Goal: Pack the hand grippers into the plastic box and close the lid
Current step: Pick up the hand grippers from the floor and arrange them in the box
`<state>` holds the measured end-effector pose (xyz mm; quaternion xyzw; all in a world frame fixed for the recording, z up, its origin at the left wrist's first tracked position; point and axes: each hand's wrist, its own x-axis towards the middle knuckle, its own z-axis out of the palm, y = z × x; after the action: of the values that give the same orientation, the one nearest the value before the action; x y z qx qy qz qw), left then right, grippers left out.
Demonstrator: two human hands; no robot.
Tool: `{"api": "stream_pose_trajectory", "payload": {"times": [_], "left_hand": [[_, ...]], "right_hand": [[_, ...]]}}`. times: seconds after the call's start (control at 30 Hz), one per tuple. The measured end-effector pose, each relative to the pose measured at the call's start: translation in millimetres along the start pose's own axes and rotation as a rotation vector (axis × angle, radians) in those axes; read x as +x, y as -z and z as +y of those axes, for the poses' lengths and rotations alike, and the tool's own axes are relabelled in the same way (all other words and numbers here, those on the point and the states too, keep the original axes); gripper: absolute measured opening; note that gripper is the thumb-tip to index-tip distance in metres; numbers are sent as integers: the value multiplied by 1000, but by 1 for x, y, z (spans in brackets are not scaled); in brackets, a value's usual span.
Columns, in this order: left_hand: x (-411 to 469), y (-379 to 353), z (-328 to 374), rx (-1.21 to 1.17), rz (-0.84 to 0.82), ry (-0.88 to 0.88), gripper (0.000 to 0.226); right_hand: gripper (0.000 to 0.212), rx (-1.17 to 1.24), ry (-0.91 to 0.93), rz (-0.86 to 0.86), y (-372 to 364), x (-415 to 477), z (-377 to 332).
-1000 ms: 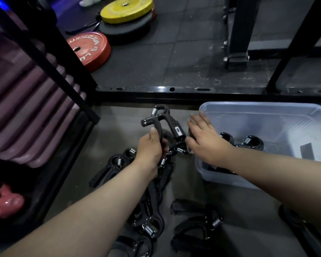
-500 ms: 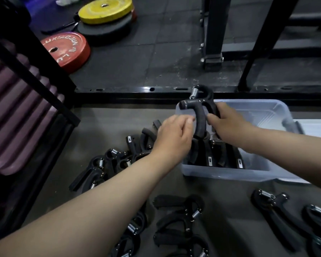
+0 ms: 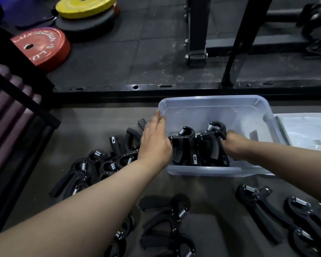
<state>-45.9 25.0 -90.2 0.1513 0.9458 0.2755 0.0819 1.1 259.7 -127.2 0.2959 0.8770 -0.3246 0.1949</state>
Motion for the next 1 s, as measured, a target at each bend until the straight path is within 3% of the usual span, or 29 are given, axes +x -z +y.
{"api": "stream_pose_trajectory", "payload": {"times": [0.23,0.37,0.57,0.8,0.9,1.0], "left_hand": [[0,-2,-2,-9,10,-10,65],[1,-4,-4,-11,17,-9,64],[1,-4,-3,-31,9,7,63],[1,-5,-4,-28,19,5,65],[2,-4,-3,-35,27,0,63],[1,-4,-4,-64,35,0,63]], "right_hand": [[21,103,-74,-28,-15,8,-7],[35,28,-97,-60,-20,9,-8],[16,-142,48,-146,-18,-3,-13],[22,-33,82,-167,-12,-4,-8],[23,118,15,-231,-9,-5,-5],[20,98,-81,-246,-5,-4,-10]]}}
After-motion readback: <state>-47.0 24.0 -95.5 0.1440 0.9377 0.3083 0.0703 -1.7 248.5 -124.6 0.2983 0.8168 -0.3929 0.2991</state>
